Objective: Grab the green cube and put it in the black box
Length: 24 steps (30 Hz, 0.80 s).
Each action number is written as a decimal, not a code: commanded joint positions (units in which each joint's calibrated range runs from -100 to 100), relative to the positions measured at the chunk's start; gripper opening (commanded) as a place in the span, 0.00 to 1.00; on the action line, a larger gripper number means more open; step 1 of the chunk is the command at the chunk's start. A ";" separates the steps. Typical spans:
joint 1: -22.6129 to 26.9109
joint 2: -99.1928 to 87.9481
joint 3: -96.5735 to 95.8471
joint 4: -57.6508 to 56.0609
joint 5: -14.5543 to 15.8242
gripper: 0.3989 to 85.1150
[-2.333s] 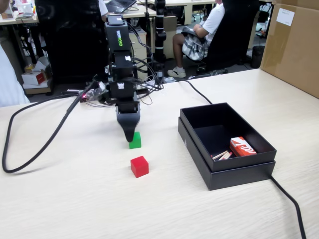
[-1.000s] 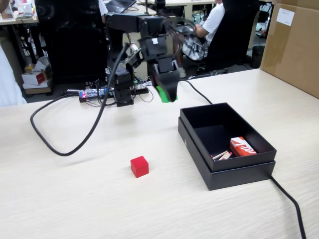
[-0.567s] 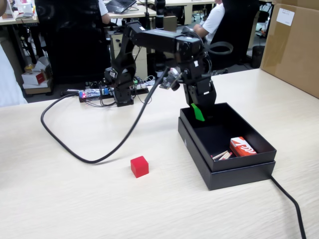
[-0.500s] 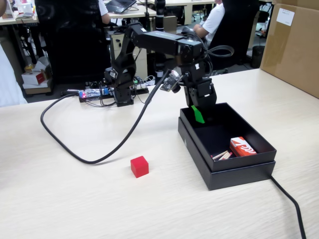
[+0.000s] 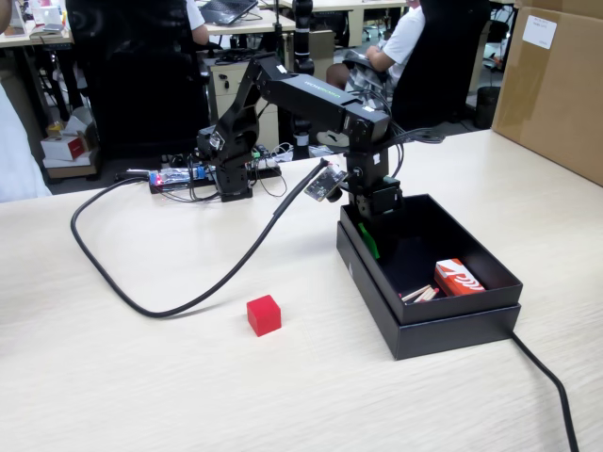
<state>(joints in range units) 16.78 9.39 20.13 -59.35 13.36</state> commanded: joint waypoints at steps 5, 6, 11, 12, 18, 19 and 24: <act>0.78 -2.44 -1.27 -0.48 -0.24 0.45; 0.88 -2.90 -1.54 -0.48 -0.24 0.46; 0.88 -10.48 -3.54 0.04 -0.15 0.53; 0.73 -13.23 -3.90 0.21 -0.15 0.53; -0.63 -38.36 -8.70 0.21 -0.34 0.53; -1.12 -42.14 -9.70 0.21 -0.39 0.53; -5.76 -64.98 -21.76 0.90 -2.59 0.55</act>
<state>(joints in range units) 13.46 -42.78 1.96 -58.81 12.67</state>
